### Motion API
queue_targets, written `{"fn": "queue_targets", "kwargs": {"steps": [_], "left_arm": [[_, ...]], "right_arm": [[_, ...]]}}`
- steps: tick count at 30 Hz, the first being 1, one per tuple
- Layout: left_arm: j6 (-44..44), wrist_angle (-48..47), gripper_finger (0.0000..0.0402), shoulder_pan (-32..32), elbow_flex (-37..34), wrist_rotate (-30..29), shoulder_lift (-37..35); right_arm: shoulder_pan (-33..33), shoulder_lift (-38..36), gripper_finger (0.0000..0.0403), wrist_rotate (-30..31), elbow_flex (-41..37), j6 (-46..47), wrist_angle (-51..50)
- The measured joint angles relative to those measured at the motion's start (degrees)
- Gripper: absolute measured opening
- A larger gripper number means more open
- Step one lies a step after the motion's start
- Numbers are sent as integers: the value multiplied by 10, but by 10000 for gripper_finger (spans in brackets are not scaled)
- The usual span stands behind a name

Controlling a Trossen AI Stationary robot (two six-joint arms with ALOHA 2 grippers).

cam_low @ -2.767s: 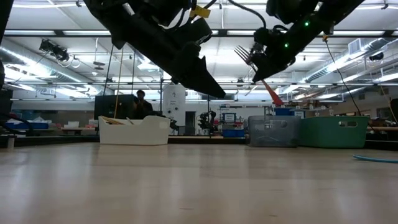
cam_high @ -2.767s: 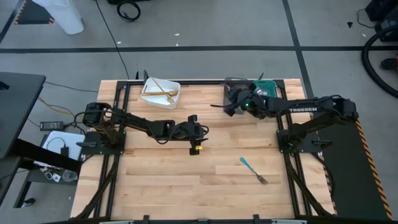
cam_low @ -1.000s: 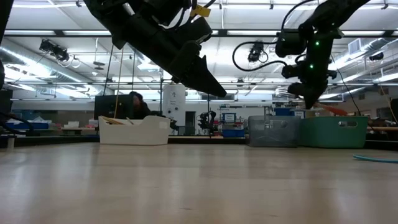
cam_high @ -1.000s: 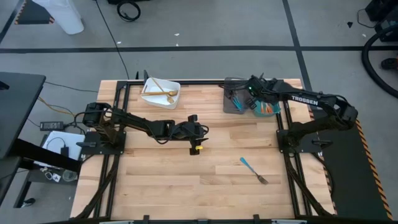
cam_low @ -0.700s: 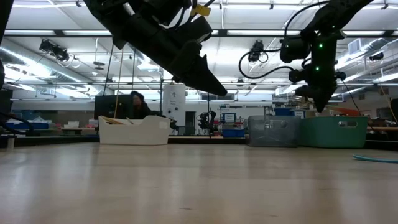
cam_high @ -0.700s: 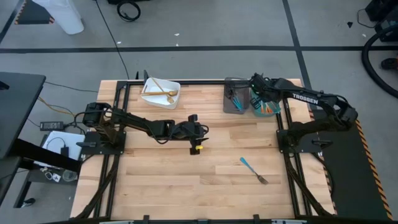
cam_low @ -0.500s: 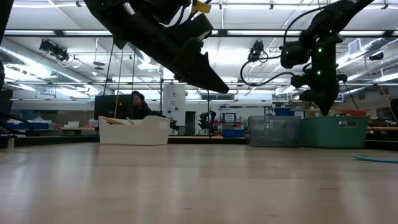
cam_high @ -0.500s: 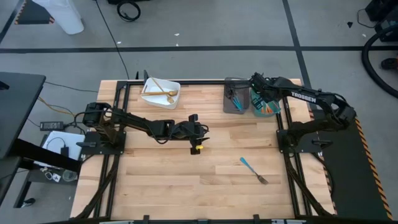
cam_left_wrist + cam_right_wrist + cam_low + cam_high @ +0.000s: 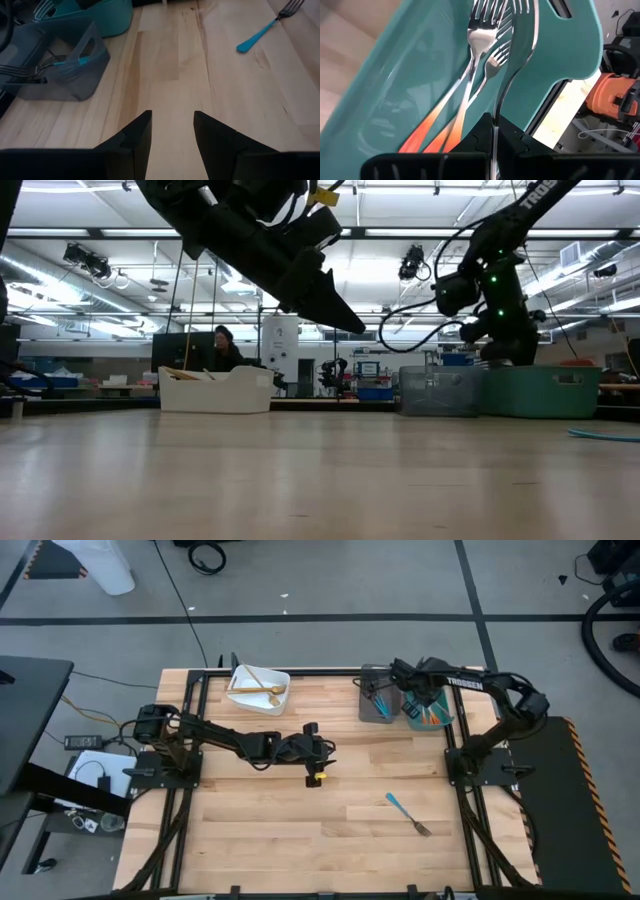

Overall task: Sort silverware by color (type)
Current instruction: Put the orange fork into the green bin

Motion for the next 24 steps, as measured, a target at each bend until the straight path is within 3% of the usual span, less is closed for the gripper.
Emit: {"fn": "queue_targets", "kwargs": {"steps": [12, 24], "left_arm": [[-6, -7, 153, -1, 0, 0, 0], [-21, -19, 153, -2, 0, 0, 0]], "right_arm": [[-25, -23, 15, -26, 37, 16, -69], [-30, -3, 15, -43, 37, 18, -67]]}}
